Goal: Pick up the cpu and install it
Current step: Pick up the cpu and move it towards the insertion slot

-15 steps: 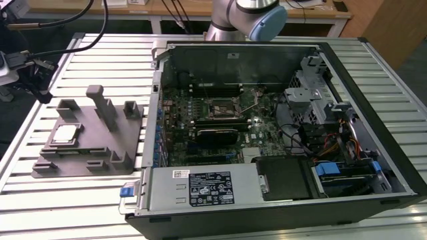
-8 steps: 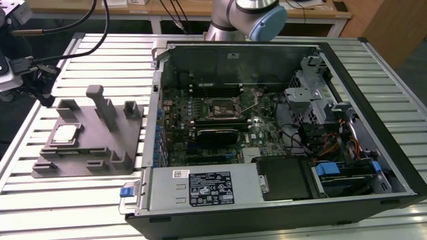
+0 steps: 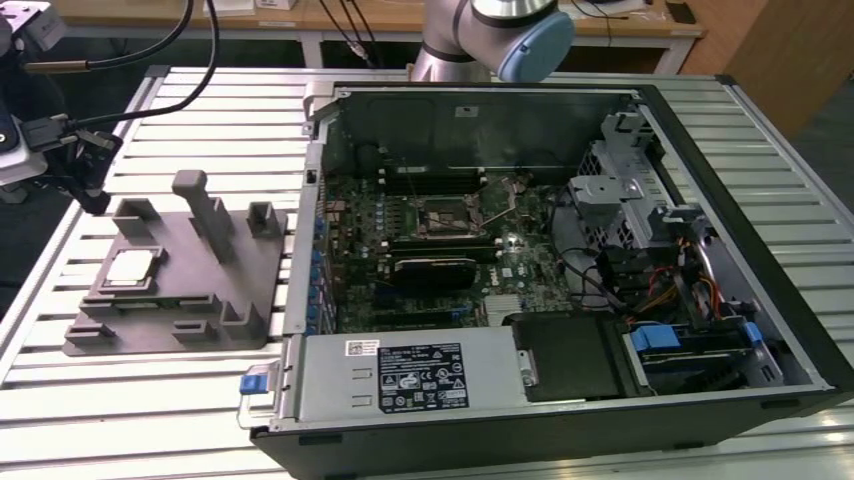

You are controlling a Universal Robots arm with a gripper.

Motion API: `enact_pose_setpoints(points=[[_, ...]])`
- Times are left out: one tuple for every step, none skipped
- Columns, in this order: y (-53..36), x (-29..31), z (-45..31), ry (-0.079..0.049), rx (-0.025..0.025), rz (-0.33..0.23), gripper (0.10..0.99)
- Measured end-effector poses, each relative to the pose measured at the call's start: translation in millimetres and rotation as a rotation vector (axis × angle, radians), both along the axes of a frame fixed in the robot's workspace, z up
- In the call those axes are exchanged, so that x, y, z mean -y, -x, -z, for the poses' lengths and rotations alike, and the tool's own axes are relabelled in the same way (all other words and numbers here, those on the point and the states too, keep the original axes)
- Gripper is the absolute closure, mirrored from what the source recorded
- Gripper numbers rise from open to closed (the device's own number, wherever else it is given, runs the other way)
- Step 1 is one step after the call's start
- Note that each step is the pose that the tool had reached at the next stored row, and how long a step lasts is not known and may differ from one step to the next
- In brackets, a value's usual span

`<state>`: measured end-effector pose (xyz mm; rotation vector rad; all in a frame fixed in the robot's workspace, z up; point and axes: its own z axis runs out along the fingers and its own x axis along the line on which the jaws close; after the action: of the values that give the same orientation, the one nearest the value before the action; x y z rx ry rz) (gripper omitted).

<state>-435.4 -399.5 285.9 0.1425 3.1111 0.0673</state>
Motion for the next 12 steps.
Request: enact_pose_setpoints(points=[[0.0,0.0,0.0,0.0,0.0,0.0,0.98],[0.0,0.0,0.0,0.0,0.0,0.0,0.98],[0.0,0.0,0.1,0.0,0.0,0.0,0.98],[0.0,0.0,0.1,0.0,0.0,0.0,0.98],[0.0,0.0,0.2,0.0,0.0001,0.0,0.98],[0.0,0.0,0.7,0.0,0.0004,0.0,0.98],[0.0,0.0,1.4,0.0,0.0004,0.0,0.98],[0.0,0.0,2.1,0.0,0.0001,0.0,0.98],[0.0,0.0,3.1,0.0,0.0001,0.0,0.98],[0.0,0.0,4.3,0.0,0.0002,0.0,0.98],[0.0,0.0,5.7,0.0,0.0003,0.0,0.98],[0.0,0.0,6.9,0.0,0.0003,0.0,0.98]])
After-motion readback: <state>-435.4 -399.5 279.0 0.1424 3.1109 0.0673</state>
